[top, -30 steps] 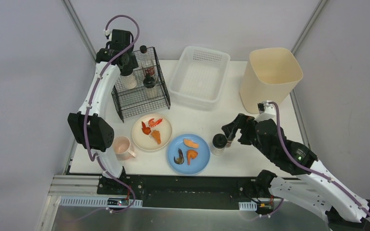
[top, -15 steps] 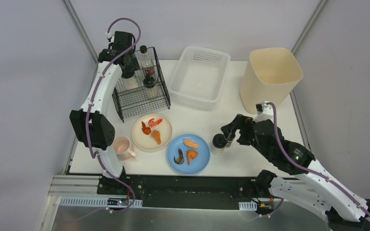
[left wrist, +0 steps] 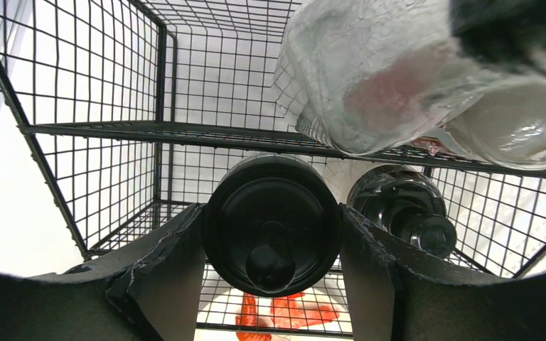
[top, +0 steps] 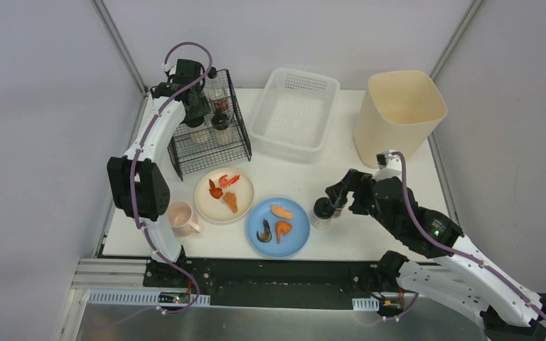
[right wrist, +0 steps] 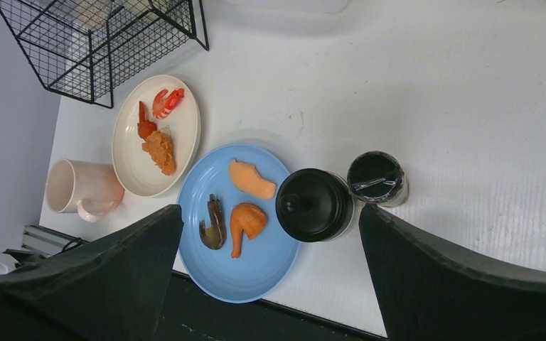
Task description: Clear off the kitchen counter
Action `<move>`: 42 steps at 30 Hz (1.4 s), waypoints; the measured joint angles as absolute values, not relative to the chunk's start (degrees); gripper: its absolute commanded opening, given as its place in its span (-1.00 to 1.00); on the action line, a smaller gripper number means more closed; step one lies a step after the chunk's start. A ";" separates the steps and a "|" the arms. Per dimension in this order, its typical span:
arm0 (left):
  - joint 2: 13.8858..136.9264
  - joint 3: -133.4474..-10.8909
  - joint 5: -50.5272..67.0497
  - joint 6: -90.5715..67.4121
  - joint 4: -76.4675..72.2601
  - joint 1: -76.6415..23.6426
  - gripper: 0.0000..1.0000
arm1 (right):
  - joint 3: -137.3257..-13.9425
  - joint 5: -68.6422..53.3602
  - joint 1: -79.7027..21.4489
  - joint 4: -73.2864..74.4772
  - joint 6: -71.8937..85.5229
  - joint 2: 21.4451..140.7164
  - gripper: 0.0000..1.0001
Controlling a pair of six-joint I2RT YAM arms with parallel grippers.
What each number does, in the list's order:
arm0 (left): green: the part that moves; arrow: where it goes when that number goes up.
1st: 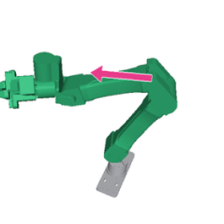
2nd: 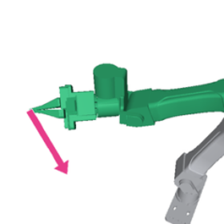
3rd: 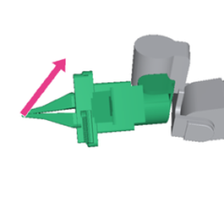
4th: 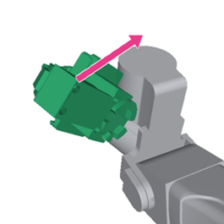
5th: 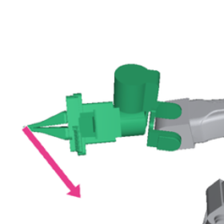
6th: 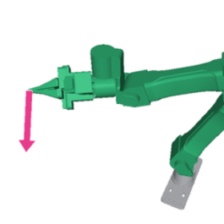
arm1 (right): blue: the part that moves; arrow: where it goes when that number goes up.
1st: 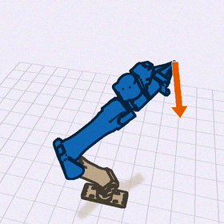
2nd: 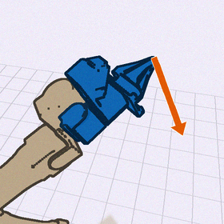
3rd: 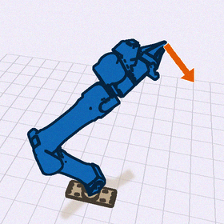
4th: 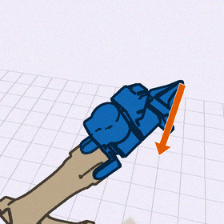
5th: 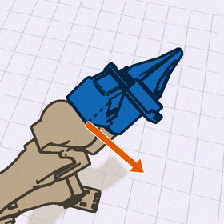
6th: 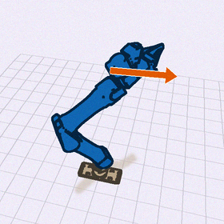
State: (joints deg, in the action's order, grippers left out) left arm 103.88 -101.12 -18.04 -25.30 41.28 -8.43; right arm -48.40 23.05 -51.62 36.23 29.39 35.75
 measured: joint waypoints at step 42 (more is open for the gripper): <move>102.98 -92.27 -23.07 -28.10 35.31 -11.35 0.48 | -47.09 23.09 -51.62 36.73 29.36 32.86 0.99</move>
